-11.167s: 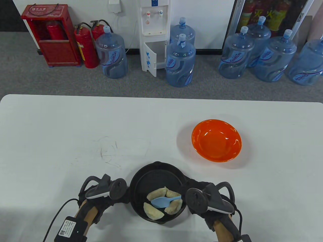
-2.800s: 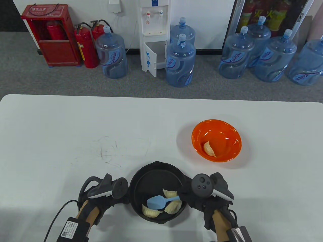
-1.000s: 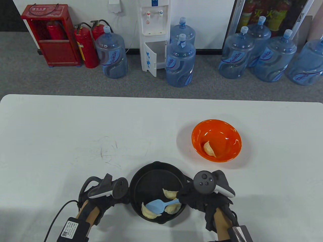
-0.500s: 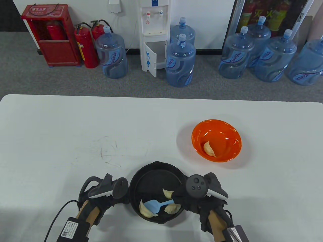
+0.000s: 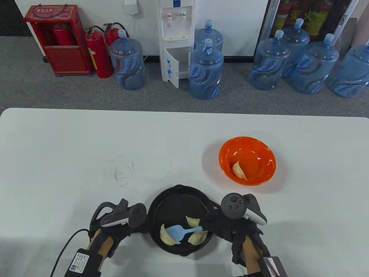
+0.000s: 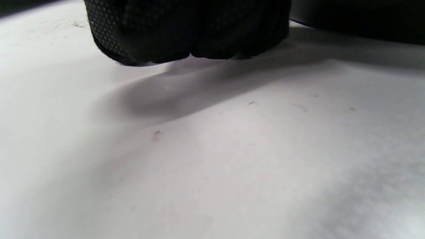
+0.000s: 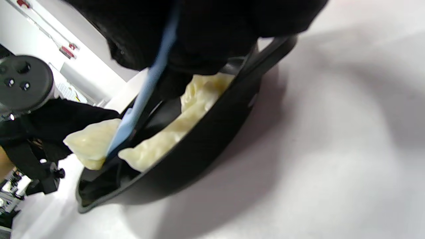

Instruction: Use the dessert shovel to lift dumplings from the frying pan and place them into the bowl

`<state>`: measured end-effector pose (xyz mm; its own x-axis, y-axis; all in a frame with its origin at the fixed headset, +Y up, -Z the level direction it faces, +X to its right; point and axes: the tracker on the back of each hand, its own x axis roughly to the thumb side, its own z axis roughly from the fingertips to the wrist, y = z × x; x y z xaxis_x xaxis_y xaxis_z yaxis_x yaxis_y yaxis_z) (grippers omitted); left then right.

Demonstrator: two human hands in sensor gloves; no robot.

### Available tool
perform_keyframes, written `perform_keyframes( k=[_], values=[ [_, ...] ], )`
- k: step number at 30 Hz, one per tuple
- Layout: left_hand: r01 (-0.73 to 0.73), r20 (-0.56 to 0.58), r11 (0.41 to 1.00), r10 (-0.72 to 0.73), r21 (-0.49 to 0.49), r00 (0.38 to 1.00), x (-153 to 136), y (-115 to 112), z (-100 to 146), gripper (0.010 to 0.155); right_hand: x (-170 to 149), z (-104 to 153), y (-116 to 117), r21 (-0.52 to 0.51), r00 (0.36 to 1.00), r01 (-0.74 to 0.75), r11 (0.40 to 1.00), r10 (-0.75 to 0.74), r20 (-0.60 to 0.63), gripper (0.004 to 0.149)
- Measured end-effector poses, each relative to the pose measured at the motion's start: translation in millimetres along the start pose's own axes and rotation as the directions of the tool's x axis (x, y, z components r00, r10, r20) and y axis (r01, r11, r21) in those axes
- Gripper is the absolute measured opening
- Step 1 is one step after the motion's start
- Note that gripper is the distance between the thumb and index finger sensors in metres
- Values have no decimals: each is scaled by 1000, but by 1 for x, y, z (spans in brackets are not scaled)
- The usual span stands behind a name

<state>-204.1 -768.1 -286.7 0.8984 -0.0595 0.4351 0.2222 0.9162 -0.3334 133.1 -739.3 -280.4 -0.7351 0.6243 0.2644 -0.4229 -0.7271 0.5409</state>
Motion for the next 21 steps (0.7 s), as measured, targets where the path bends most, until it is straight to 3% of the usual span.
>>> perform_keyframes(
  k=[21],
  values=[
    [0,0,1000,0,0,1000,0,0,0,62,-24,24,-29,-241,973,228,943,-229,24,45]
  ],
)
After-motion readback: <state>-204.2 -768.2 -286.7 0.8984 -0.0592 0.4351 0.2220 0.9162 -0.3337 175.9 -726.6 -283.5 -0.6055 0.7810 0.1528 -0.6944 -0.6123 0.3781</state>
